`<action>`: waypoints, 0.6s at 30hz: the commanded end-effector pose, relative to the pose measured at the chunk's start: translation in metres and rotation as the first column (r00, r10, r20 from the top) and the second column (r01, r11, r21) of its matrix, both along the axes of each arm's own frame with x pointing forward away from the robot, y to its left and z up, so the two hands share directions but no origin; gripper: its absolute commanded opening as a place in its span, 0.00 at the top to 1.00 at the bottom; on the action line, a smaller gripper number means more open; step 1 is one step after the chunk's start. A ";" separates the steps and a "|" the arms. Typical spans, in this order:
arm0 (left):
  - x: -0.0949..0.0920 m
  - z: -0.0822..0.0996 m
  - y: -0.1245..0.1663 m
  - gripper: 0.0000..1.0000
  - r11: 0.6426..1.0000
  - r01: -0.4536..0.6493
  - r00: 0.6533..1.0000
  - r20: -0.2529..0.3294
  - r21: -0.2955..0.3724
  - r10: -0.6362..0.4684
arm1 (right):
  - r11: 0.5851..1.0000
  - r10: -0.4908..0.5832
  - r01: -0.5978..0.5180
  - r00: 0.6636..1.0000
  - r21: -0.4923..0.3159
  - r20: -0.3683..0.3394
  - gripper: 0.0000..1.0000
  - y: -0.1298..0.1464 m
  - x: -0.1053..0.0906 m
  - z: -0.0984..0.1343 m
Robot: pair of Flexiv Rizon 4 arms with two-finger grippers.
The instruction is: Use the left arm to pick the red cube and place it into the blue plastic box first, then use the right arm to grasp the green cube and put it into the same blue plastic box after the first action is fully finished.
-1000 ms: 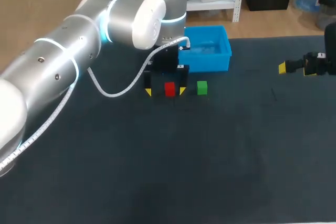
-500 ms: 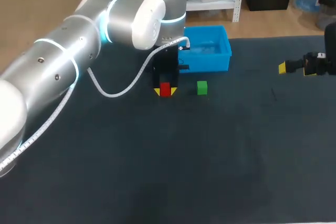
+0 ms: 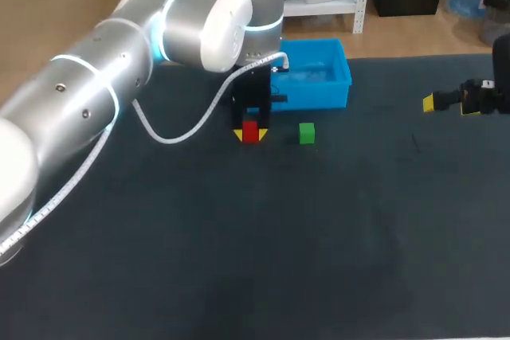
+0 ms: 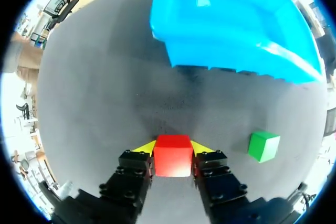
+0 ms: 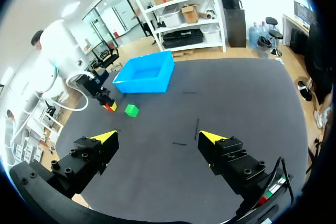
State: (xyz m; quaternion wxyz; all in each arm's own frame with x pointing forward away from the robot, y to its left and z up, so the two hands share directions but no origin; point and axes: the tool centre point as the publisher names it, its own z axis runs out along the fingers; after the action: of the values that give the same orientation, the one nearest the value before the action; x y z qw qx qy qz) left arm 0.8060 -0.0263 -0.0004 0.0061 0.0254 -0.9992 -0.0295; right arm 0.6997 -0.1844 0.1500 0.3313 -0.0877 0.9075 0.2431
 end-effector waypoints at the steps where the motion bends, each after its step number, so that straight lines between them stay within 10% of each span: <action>1: -0.005 0.006 0.002 1.00 1.000 0.007 1.000 0.012 -0.010 -0.007 | 1.000 0.001 -0.001 1.000 0.000 0.000 0.00 0.000 0.001 0.000; 18: -0.009 0.070 0.000 1.00 0.996 0.033 0.997 0.072 -0.083 -0.027 | 1.000 0.001 -0.001 1.000 0.000 0.000 0.00 0.000 0.001 0.000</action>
State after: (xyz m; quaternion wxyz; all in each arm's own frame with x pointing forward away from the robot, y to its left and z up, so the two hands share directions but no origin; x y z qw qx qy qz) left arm 0.8071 -0.0325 0.0620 -0.0113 0.0120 -0.9998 0.0085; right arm 0.6997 -0.1844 0.1500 0.3313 -0.0877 0.9075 0.2431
